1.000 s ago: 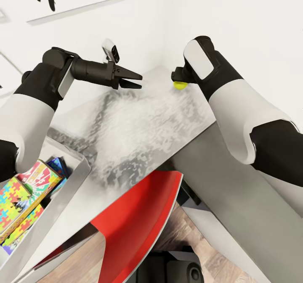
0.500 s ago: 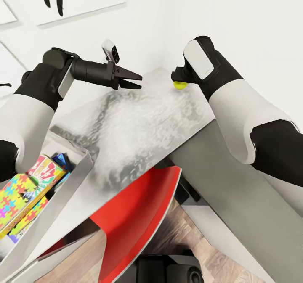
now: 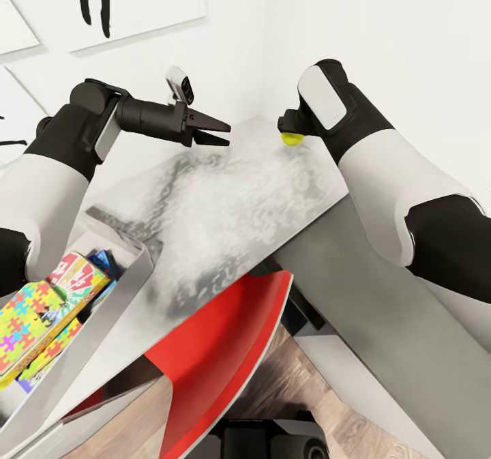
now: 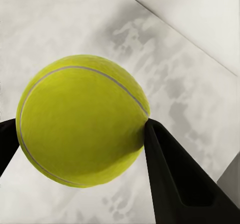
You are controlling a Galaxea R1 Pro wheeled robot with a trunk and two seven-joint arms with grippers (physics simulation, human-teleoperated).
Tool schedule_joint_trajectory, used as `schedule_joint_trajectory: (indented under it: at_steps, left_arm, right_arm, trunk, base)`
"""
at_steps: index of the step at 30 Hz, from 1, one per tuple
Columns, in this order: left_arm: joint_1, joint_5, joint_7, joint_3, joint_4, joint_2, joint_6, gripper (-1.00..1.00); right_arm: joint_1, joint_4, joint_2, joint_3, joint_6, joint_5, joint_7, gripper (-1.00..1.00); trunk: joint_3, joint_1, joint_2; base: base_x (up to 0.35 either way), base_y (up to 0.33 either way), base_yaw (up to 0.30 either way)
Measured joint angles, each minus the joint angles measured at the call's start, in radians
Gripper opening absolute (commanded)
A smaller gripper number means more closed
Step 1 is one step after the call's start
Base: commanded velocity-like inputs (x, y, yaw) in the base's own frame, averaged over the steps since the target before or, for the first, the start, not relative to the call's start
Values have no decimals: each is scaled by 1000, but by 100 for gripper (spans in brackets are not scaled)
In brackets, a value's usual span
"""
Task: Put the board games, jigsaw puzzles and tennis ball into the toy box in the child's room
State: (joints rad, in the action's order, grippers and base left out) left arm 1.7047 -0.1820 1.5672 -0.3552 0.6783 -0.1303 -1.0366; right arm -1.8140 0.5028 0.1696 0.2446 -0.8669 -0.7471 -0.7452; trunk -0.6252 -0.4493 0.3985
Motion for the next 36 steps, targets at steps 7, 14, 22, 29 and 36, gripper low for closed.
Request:
schedule_joint_trajectory:
  at_steps: [7,14,22,29,36]
  left_arm:
    - [-2,2,0,0,-4,0,0,100]
    - [-4,4,0,0,-7,-1,0,100]
    - [-22,9,1,0,-8,-4,0,100]
    - [-32,10,1,-1,-8,-6,0,100]
    - [-32,10,1,0,-8,-5,0,100]
  right_arm:
    - [0,0,-2,-1,-1,0,0,-100]
    - [1,0,-1,-1,-1,0,0,-100]
    - [4,0,0,-1,-2,0,0,-100]
    - [7,0,-1,-1,-3,0,0,-100]
    - [8,1,0,1,-2,0,-1,-100]
  trunk:
    - [11,0,0]
    - [23,0,0]
    - [36,0,0]
    - [43,0,0]
    - [43,0,0]
  base:
    - [0,0,0]
    - [0,0,0]
    - [0,0,1]
    - [0,0,26]
    - [0,0,2]
